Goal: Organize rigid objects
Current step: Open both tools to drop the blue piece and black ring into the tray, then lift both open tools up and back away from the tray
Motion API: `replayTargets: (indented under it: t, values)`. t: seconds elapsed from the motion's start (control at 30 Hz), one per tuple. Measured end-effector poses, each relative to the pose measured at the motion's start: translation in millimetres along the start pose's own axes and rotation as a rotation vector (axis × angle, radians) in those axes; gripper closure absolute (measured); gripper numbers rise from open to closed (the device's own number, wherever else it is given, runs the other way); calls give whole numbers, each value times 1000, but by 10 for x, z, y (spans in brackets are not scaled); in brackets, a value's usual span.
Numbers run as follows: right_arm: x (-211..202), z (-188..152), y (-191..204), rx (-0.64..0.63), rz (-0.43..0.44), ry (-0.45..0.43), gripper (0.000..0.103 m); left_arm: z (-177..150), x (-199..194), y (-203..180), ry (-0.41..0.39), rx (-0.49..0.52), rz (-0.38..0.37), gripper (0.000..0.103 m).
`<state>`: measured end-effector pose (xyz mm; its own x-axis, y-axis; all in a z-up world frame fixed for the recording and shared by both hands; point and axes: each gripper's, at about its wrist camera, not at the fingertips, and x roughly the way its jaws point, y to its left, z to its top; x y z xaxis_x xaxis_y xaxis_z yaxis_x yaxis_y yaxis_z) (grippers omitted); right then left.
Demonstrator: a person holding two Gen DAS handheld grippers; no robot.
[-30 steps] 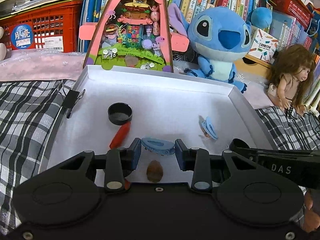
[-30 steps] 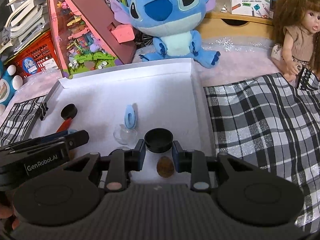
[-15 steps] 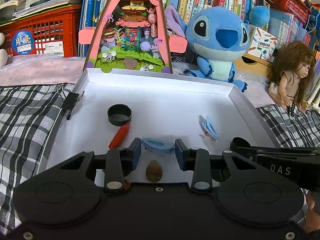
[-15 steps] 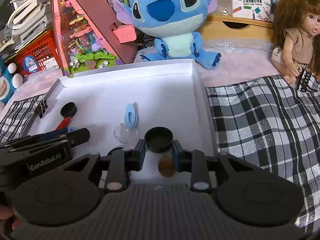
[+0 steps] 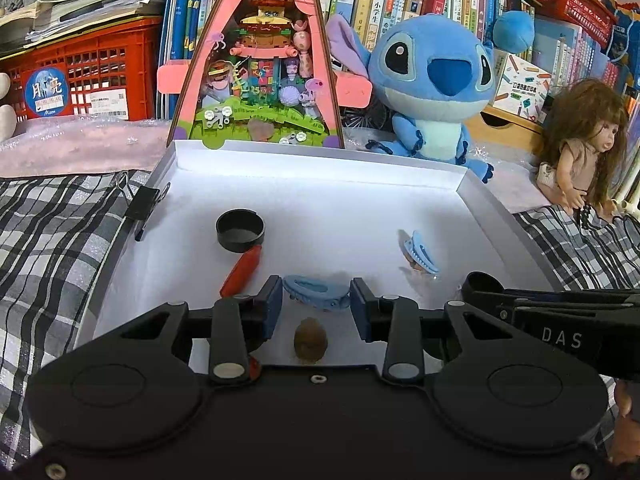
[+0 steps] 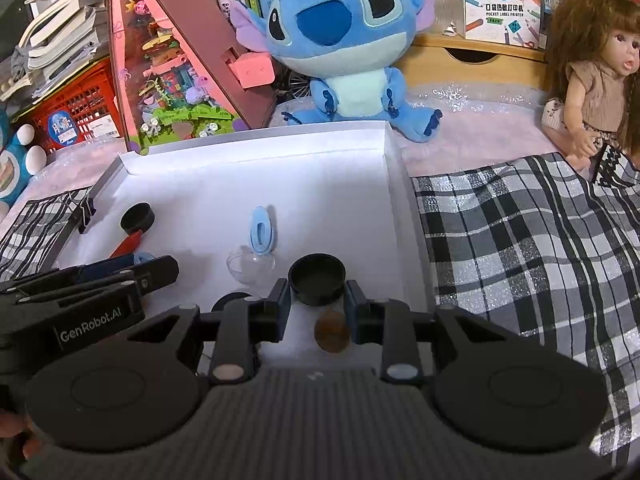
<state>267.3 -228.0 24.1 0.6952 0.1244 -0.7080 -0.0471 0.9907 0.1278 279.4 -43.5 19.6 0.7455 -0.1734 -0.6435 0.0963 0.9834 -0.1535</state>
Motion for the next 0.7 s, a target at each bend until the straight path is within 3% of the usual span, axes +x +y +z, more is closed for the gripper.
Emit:
replayTargets:
  t: [0.17,0.37,0.4,0.53,0.6,0.7]
  values:
    - [-7,-19,2,-3,0,-14,67,-17,-8,-4,-7,11,2,67]
    - [-14,-40,17,-21,-5,-27,66,-30,-23,-12,-10,21,6,56]
    - [-16,-44,19,-23,-8,-30,58,-28,-25,-7,-9,19,6,53]
    - [-27,-63,27,-33,-10,-39,44,-25,-52,36,-5,-1,5,42]
    - [-41,-80,35,-39,-4,-43,40,-20,-77,70,1,-15,7,30]
    - [-76,-105,38,-44,-3,-62,33,-8,-163,144,-11,-44,1,27]
